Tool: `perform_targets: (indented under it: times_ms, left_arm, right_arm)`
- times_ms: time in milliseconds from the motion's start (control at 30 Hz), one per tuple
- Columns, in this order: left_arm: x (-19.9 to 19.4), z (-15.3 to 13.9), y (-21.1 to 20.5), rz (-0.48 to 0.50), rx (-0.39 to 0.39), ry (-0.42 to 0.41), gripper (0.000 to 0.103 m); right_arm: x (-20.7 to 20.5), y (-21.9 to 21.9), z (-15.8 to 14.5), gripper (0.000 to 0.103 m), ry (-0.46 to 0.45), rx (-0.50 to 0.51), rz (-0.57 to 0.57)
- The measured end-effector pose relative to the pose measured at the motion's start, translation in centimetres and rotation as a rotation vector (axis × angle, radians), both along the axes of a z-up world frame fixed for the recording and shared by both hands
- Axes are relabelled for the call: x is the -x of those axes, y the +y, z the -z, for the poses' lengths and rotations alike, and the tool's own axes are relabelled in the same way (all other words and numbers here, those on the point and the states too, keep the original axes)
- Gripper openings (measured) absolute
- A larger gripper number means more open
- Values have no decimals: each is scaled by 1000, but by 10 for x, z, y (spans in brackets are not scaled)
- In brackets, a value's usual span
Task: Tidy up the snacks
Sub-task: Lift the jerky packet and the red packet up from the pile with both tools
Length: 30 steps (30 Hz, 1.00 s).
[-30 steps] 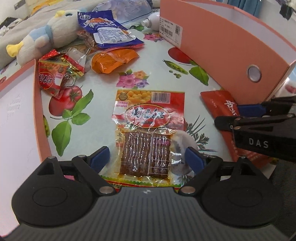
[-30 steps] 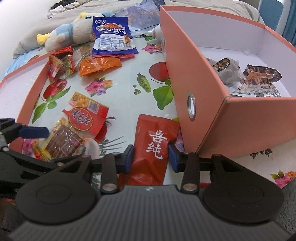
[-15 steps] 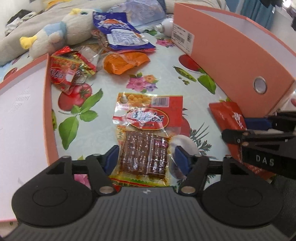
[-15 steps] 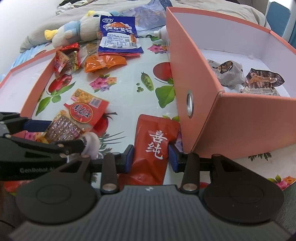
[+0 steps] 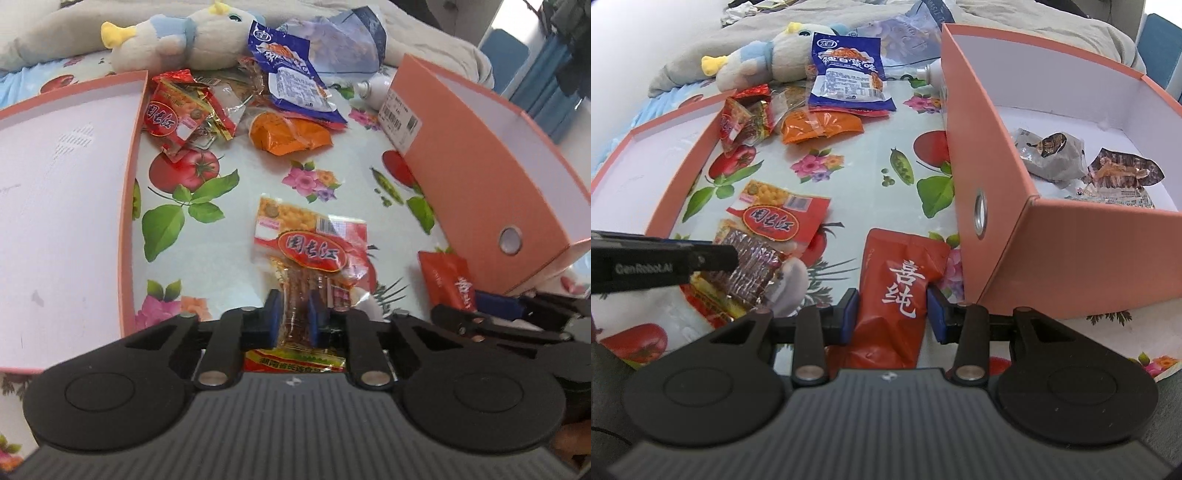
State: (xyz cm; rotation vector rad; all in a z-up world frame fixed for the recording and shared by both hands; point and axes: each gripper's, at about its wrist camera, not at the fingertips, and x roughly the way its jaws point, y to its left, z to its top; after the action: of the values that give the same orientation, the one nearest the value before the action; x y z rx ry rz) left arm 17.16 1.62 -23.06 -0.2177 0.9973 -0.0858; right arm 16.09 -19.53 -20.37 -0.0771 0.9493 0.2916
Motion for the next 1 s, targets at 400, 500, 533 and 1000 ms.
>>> perform_targets:
  times_ms: [400,500,533,1000]
  left_arm:
    - [8,8,22,-117,400,50,8]
    - [5,11,19,-133,422,61,9]
    - [4,10,18,-128,406,54,9]
    - [-19,24,29,-131,379,89,64]
  right_arm:
    - [11,13,10,42,38,1,-118]
    - [12,14,11,42,35,7,-123]
    - [12,15,11,42,32,10,-125]
    - [14,17,14,43,16,30,-153]
